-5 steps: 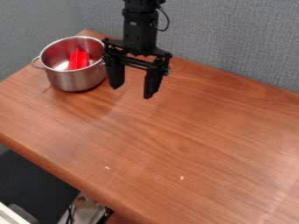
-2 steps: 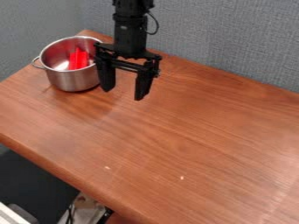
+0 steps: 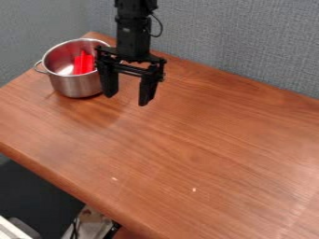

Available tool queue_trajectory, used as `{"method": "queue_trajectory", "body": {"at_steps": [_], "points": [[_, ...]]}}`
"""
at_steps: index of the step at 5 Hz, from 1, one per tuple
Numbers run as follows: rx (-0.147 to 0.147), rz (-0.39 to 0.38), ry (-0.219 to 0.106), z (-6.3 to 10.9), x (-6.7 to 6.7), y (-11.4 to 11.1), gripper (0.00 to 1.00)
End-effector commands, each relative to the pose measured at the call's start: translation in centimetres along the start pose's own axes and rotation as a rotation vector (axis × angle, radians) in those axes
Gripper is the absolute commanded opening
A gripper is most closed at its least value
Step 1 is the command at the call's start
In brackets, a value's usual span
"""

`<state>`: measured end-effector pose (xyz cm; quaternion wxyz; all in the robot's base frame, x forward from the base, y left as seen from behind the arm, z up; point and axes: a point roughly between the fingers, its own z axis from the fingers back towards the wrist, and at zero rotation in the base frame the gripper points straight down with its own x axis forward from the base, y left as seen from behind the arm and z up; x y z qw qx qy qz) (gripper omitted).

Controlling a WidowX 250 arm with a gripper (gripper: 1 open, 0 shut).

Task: Move the red object from the metal pot to the table

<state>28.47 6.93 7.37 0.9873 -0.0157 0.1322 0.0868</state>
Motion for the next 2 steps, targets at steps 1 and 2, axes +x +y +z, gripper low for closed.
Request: {"method": "queue_trajectory", "body": {"at_steps": [1,2], "points": [[0.003,0.023,-0.039,1.08,0.53,1.02,1.00],[-0.001,0.038,-0.035,1.00,0.73,1.54,1.00]]}}
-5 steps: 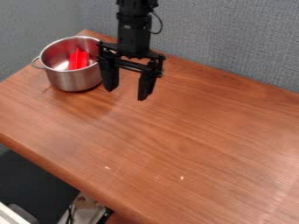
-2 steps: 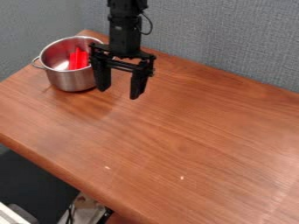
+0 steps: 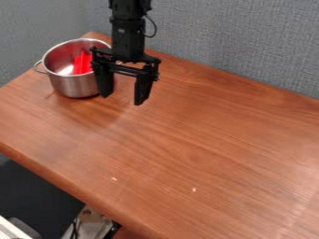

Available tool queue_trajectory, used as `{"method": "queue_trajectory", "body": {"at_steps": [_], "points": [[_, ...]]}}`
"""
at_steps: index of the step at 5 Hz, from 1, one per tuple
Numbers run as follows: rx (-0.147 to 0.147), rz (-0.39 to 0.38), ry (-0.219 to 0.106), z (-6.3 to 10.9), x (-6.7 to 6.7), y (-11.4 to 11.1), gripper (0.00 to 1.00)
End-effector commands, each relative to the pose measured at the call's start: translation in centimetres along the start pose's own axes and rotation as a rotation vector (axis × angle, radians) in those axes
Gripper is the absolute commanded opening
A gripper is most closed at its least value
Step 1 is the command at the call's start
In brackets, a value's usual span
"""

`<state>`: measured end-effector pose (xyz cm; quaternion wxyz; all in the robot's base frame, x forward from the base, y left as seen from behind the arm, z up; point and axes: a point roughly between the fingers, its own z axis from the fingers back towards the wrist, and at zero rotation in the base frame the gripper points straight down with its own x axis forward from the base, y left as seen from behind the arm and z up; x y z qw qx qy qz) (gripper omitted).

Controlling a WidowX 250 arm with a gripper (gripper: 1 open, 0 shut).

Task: Move the red object from the metal pot to the table

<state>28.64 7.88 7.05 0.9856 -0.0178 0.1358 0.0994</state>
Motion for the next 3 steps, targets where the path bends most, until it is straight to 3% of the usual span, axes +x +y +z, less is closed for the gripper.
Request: {"method": "queue_trajectory", "body": {"at_steps": [1,3], "points": [[0.000,0.033,-0.043,1.2,0.6,1.2,1.00],[-0.026,0.085,-0.069,2.3,0.9,2.9,1.00]]}}
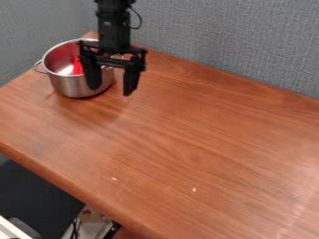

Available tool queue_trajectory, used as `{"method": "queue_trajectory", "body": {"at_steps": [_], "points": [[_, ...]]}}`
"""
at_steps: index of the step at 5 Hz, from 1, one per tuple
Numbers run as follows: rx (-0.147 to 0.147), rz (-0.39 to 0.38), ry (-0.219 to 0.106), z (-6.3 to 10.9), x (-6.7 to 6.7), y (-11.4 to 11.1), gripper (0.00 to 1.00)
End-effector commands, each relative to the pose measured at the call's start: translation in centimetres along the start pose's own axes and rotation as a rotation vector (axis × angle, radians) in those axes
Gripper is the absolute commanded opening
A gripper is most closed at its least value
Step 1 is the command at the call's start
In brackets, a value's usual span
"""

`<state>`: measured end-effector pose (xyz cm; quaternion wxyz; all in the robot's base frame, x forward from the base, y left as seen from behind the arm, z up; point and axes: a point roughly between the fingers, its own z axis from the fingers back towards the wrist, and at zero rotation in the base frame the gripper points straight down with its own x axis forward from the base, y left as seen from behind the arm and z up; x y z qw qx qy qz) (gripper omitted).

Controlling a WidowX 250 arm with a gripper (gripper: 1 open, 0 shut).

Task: Move the red object from the metal pot to the table

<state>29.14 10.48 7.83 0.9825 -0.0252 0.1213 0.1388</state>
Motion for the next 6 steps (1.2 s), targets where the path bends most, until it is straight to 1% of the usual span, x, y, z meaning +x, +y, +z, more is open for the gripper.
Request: {"method": "queue_trajectory", "body": {"at_steps": [1,2,3,4,6], "points": [[-0.034,0.056,-0.081,2.7,0.7,1.7,1.00],[-0.076,0.112,-0.119,4.3,1.5,3.7,1.00],[-0.106,0.159,-0.154,5.6,2.3,5.2,1.00],[-0.103,0.160,-0.182,6.1,2.6,6.0,1.00],[-0.070,0.156,-0.216,5.4,3.6,7.1,1.00]]}}
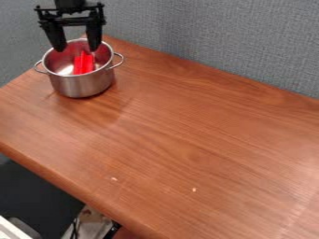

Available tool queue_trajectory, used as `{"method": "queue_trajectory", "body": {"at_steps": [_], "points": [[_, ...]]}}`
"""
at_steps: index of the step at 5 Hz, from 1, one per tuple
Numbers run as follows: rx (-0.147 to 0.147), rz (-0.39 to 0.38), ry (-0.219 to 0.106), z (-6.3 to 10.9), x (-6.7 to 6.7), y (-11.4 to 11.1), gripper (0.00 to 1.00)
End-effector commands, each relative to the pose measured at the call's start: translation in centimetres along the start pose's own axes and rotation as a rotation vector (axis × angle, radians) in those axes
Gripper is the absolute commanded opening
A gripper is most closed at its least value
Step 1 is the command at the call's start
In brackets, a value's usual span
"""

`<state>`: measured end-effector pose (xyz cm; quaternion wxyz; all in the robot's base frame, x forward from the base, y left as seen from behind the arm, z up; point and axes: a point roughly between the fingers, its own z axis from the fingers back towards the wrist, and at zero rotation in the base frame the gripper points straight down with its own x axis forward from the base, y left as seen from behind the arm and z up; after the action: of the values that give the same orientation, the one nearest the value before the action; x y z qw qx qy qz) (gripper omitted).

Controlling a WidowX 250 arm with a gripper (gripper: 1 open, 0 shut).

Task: Move the red object from the metal pot to the table

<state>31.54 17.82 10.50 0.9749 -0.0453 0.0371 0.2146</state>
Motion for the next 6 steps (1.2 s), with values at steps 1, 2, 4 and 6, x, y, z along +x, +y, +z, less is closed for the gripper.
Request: {"method": "queue_trajectory", "body": {"at_steps": [1,2,4,6], "points": [[0.025,0.014,-0.073,1.2,0.9,1.0,1.00],[0.039,0.021,-0.084,0.7,1.3,1.4,1.00],[0.063,0.032,-0.064,-0.7,1.7,1.3,1.00],[0.080,0.039,-0.053,-1.9,2.0,1.2,1.00]]}}
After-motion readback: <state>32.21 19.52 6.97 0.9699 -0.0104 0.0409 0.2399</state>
